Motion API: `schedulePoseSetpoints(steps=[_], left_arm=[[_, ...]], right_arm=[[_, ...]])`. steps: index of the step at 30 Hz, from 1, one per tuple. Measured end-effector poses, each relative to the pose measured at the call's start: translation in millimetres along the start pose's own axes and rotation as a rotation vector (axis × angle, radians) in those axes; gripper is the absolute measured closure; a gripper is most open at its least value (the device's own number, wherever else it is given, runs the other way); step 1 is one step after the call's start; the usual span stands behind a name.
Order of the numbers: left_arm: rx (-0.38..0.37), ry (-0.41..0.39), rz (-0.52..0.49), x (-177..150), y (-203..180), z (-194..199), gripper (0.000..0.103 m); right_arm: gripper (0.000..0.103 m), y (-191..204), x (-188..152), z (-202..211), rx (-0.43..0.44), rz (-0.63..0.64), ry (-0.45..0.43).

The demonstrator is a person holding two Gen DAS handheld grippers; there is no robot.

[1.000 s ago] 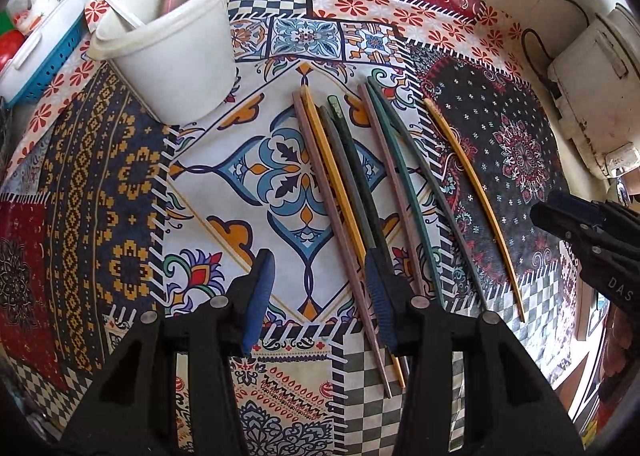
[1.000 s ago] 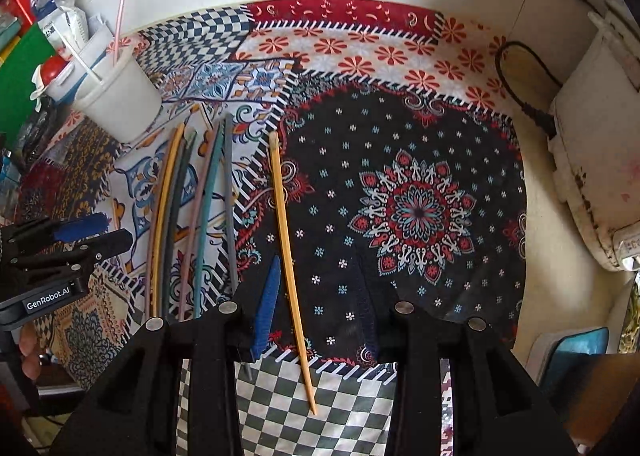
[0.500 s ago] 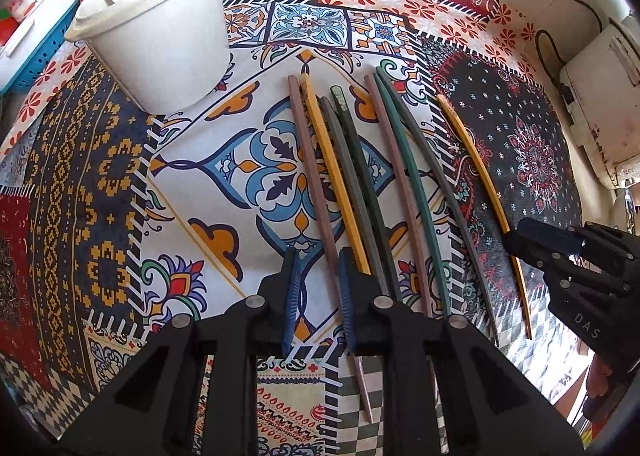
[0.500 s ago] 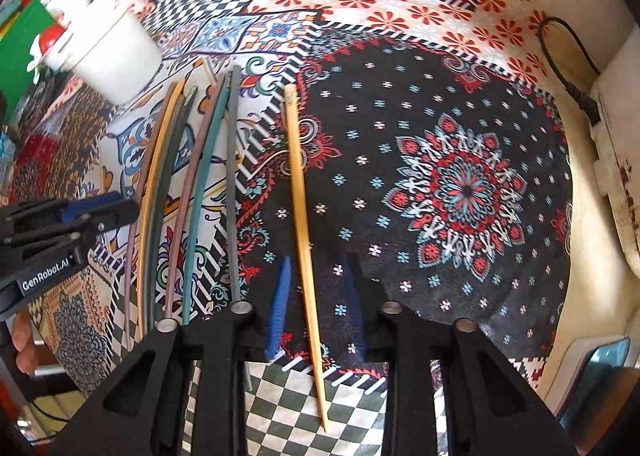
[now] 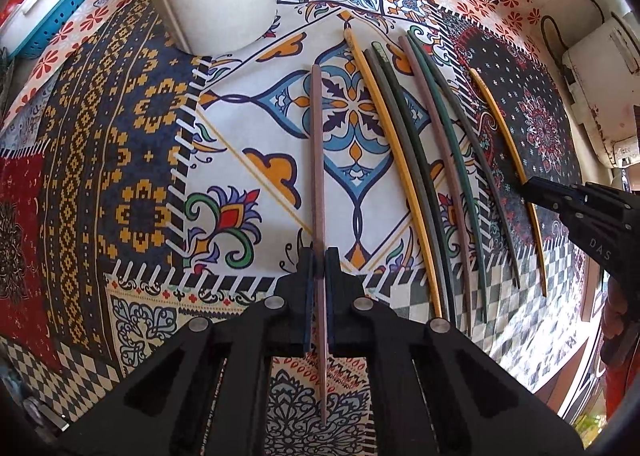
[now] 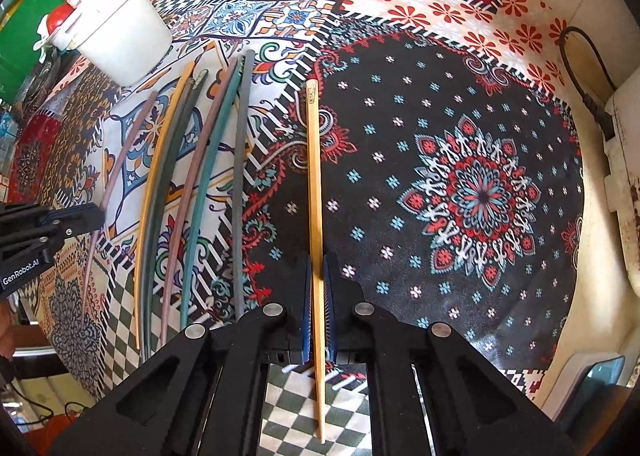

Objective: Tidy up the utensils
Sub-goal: 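Grasp the mauve stick with the left gripper while the right gripper grasps the yellow stick, then lift the mauve stick with the left tool while the right tool carries the yellow stick toward the cup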

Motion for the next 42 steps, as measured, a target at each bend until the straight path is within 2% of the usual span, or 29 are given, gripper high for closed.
schedulePoseSetpoints(steps=[5, 13, 21, 26, 30, 34, 42], left_arm=[[-0.013, 0.028, -0.004, -0.5, 3.4, 1.5, 0.099], [-0.05, 0.055, 0.014, 27.5, 4.6, -3.4, 0.097], [-0.076, 0.079, 0.002, 49.3, 2.0, -8.3, 0.097], [-0.094, 0.1, 0.005, 61.8, -1.4, -12.7, 0.097], [-0.084, 0.088, -0.035, 66.4, -7.2, -13.6, 0.098], [-0.085, 0.073, -0.029, 70.3, -9.6, -14.6, 0.099], [-0.06, -0.02, -0.019, 61.3, -8.6, 6.6, 0.099]], right_arm=[[0.098, -9.2, -6.0, 4.4, 0.013, -0.005, 0.009], [0.097, -9.8, 16.5, -1.9, 0.022, -0.024, 0.03], [0.096, 0.1, 32.9, -11.0, -0.061, 0.08, 0.037], [0.096, 9.3, 37.2, -14.6, -0.096, 0.101, 0.039], [0.097, 19.0, 47.1, -20.6, -0.099, 0.092, 0.047], [0.097, 26.0, 58.1, -22.3, -0.055, 0.043, 0.036], [0.097, 25.6, 64.5, 10.5, 0.004, -0.009, -0.044]])
Point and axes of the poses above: each gripper's, at about its wrist camera, not at the fingertips, and z roughly against the way its jaws point, y to its left, x to its top, the point moved 8 cm from there along -z, roughly the way its jaws point, and after that the axes turned 7 degrees about x, right-handed, at the moved point
